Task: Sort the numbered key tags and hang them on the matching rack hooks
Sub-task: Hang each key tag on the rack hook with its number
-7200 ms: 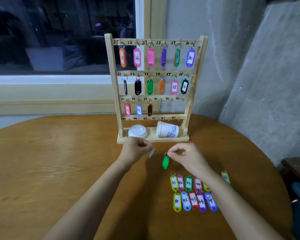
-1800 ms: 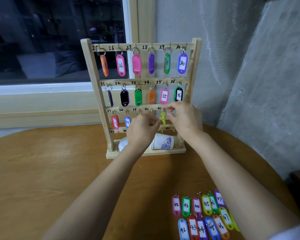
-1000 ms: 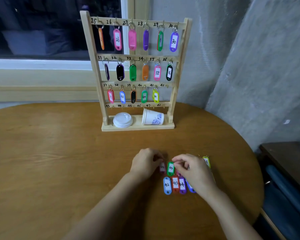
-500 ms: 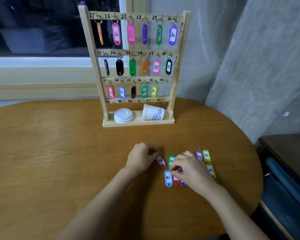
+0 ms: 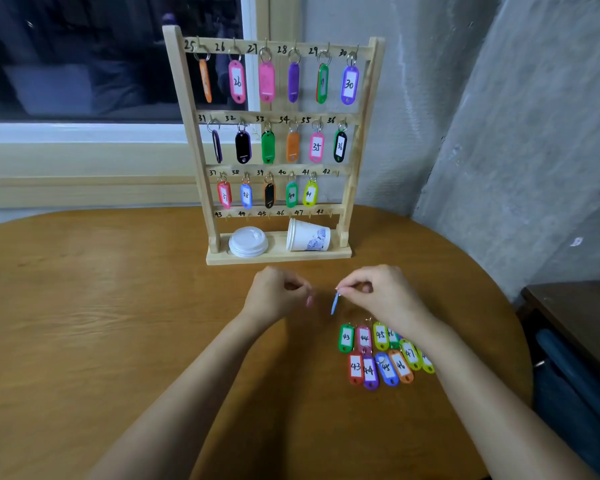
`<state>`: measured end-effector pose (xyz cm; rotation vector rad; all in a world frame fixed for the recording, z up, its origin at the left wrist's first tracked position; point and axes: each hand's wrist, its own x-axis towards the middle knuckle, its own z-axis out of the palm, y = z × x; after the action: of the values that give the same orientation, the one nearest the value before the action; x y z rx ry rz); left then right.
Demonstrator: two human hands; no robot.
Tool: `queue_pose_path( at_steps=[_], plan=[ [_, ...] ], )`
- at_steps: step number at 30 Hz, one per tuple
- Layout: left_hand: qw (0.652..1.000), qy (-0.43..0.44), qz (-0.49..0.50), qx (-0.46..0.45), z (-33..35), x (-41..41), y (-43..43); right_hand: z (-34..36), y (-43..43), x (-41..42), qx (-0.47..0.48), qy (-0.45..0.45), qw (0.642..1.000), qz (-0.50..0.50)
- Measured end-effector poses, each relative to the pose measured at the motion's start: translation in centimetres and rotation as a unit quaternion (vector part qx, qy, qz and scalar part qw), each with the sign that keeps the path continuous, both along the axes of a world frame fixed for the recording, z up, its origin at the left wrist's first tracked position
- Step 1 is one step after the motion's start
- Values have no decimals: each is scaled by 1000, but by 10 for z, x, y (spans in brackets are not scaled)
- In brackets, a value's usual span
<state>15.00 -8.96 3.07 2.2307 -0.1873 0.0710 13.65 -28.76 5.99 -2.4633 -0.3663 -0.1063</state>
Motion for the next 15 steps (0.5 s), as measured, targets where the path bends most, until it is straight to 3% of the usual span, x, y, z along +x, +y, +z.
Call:
queue_pose_path(
  at_steps=[10, 15],
  plan=[
    [989, -54, 33, -136, 57, 59, -13, 41, -6, 74, 94, -75, 992, -40],
    [982, -73, 78, -154, 89, 91, -35, 61, -8, 104, 109, -106, 986, -61]
  ],
)
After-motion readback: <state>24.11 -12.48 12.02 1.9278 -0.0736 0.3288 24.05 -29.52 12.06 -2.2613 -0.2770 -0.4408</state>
